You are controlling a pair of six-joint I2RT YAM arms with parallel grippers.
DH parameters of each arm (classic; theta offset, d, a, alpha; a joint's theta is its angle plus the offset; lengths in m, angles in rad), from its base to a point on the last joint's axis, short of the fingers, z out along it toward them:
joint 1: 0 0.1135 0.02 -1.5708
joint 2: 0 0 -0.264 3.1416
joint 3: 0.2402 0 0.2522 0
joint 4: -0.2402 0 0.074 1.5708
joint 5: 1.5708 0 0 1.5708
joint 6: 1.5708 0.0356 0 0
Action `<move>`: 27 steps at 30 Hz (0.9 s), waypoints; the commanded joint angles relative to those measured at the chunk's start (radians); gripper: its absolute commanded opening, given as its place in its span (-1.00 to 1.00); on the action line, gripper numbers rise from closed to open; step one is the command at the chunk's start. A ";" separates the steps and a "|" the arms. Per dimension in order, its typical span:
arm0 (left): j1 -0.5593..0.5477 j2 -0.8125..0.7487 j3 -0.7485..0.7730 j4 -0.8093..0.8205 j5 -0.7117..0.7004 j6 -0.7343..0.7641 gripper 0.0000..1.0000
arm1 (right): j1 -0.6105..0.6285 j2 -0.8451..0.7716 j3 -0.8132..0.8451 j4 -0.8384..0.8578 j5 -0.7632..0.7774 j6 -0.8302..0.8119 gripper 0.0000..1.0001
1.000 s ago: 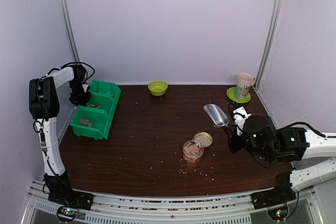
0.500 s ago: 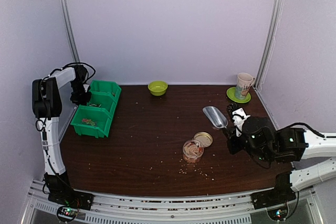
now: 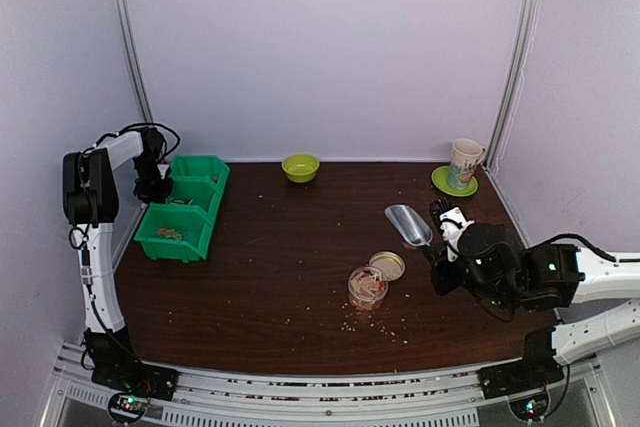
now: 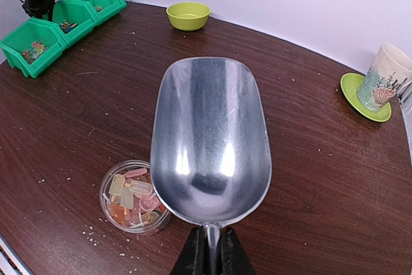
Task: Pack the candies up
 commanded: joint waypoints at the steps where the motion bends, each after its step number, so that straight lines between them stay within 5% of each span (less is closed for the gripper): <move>1: 0.024 0.028 0.013 0.010 -0.082 -0.023 -0.78 | -0.006 -0.005 0.014 0.000 0.005 0.017 -1.00; 16: 0.029 0.008 0.005 0.010 -0.154 -0.057 -0.32 | -0.006 -0.003 0.020 -0.004 0.008 0.021 -1.00; 27: 0.026 -0.126 -0.033 0.011 -0.112 -0.144 0.43 | -0.027 0.047 0.090 -0.033 0.048 0.010 -1.00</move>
